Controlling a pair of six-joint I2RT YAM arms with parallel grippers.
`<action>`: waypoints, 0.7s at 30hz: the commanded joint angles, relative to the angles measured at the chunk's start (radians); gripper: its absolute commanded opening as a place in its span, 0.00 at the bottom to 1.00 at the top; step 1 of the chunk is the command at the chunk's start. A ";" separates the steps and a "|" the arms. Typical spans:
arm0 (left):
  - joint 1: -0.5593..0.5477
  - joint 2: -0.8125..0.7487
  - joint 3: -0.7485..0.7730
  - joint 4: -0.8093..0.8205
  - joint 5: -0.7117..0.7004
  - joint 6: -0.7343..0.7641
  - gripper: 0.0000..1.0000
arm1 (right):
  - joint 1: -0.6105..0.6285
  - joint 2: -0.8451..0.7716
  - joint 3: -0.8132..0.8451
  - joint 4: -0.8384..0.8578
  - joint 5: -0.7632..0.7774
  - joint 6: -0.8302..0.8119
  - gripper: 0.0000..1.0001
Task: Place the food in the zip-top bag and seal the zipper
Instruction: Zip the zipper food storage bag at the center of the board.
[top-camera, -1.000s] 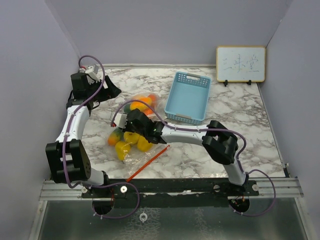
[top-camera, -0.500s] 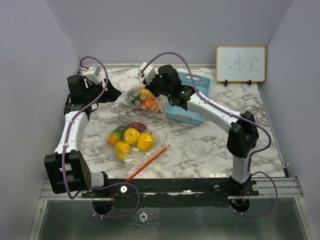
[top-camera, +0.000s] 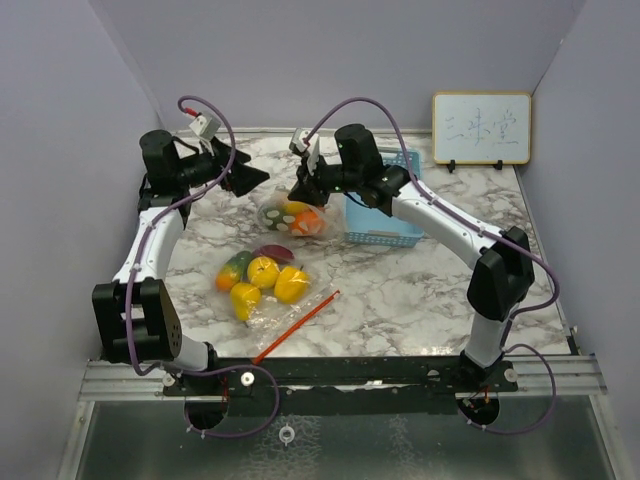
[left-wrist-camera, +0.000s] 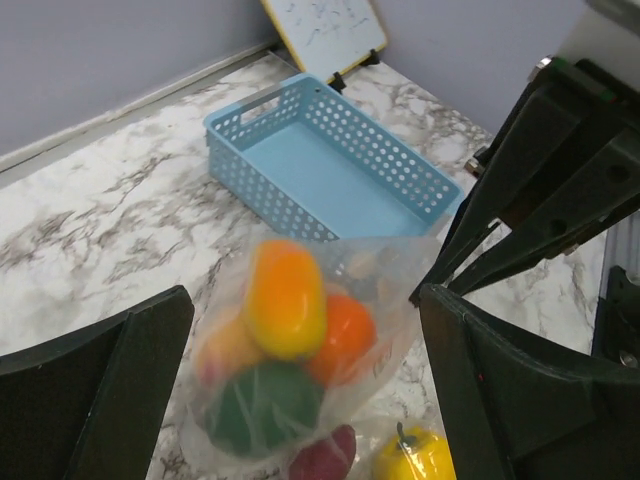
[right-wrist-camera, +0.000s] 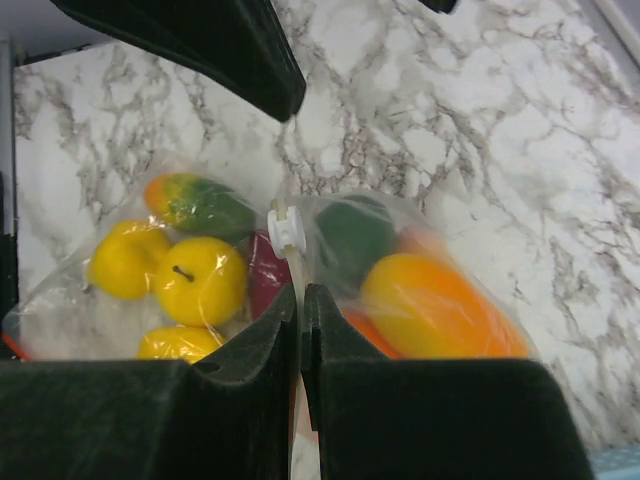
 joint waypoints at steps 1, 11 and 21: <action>-0.056 0.039 0.050 -0.045 0.122 0.145 0.99 | 0.001 0.013 0.044 -0.025 -0.095 0.031 0.07; -0.108 -0.104 -0.077 -0.207 0.088 0.288 0.94 | -0.030 0.062 0.093 -0.038 -0.093 0.036 0.06; -0.155 -0.053 -0.149 -0.113 0.047 0.286 0.99 | -0.045 0.048 0.059 -0.030 -0.227 0.060 0.06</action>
